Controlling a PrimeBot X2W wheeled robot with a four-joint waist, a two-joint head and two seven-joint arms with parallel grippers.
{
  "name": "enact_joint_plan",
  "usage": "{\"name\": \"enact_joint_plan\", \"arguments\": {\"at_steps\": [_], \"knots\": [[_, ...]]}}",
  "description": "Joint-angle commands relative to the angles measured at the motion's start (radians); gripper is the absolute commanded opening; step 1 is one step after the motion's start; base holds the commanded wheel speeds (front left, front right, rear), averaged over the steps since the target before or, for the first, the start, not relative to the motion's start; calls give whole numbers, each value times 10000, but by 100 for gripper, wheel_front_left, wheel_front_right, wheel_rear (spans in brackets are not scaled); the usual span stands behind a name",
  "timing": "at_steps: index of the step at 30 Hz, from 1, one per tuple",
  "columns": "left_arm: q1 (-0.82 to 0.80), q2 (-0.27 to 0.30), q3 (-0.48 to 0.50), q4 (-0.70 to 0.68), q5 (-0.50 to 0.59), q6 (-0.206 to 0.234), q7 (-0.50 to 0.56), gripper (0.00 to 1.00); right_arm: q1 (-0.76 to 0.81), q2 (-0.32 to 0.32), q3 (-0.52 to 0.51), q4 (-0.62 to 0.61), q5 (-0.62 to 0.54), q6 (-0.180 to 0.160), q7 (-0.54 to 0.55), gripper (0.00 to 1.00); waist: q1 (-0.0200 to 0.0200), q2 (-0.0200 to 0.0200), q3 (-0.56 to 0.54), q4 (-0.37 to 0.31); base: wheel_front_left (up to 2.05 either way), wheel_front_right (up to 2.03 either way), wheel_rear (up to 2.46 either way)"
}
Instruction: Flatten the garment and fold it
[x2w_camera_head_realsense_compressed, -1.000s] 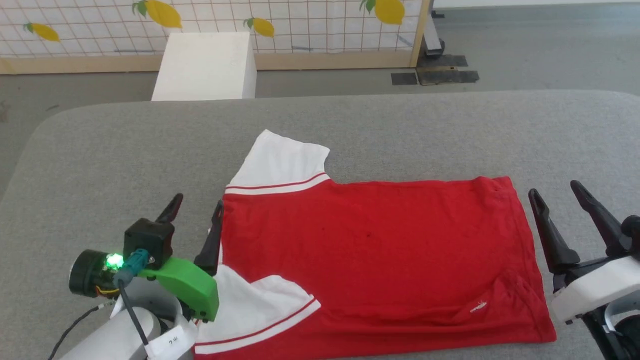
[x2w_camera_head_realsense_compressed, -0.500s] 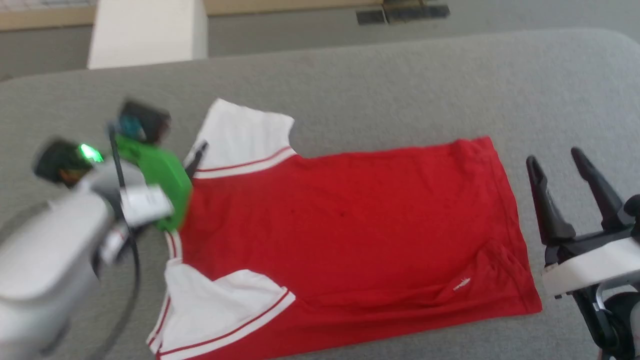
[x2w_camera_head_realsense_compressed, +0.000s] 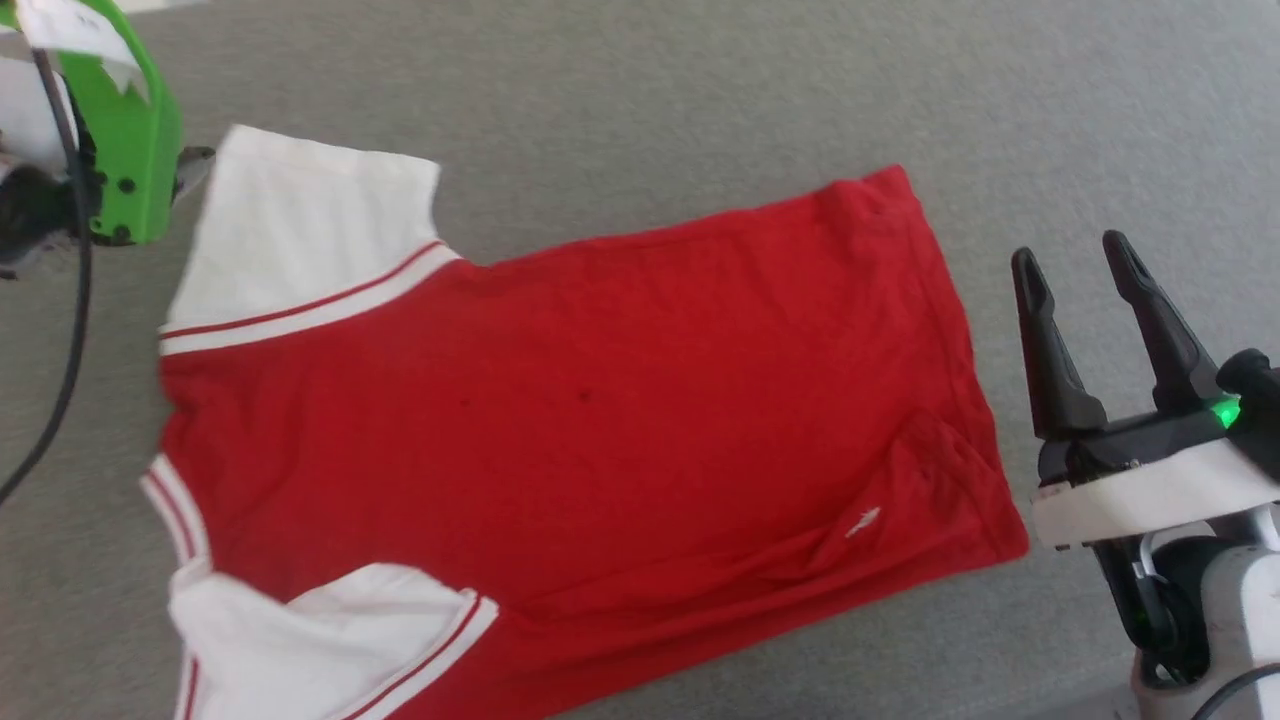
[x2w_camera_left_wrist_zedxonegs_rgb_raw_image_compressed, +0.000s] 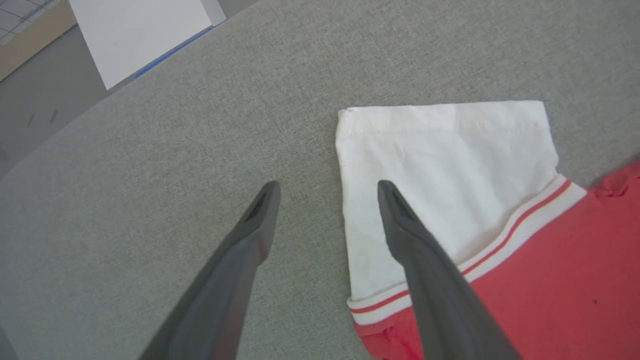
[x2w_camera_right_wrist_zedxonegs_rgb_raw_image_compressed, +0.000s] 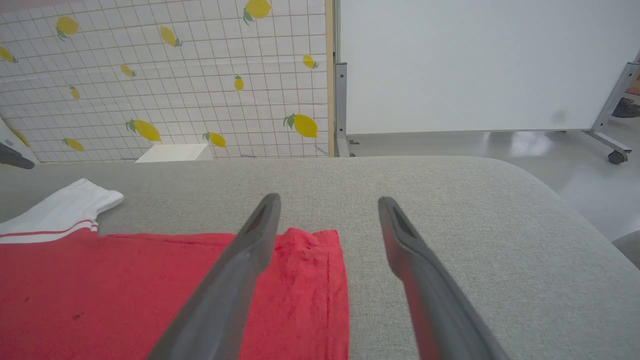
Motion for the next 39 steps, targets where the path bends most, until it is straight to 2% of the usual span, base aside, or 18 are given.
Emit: {"name": "enact_joint_plan", "arguments": {"at_steps": [1,6,13,18,19,22,28,34,39], "knots": [[-281,98,51,61,-116,-63,255,100,-201,70,46,61,-26,-13,-119,100,-2,-1,799,-786,0,0,0],[-639,213,23,94,-151,-12,845,100,-304,198,113,199,-51,-13,-308,100,-2,-1,1057,-931,0,0,0],[-802,443,-172,260,316,246,966,100,-351,309,180,241,-96,-13,-407,100,-2,-1,1340,-1000,0,0,0],[-658,448,-173,401,118,363,1188,100,-354,317,161,209,-110,-13,-387,100,-2,-1,1467,-985,0,0,0],[-551,399,-162,397,-135,361,1436,0,-332,313,109,201,-132,-13,-370,100,-2,-1,1494,-931,0,0,0],[-430,328,-140,261,-368,382,1588,0,-296,309,23,208,-184,-13,-322,100,-2,-1,1442,-808,0,0,0],[-279,43,-71,112,-140,278,449,0,-364,-79,-68,253,-216,-13,56,100,-2,-1,890,-356,0,0,0],[9,-421,-247,238,624,67,-1498,0,-480,-1021,-50,147,119,-13,858,100,-2,-1,11,340,0,0,0],[674,-932,-131,46,480,11,-2852,0,-614,-2105,145,317,486,-13,2485,100,-2,-1,-598,989,0,0,0]]}}
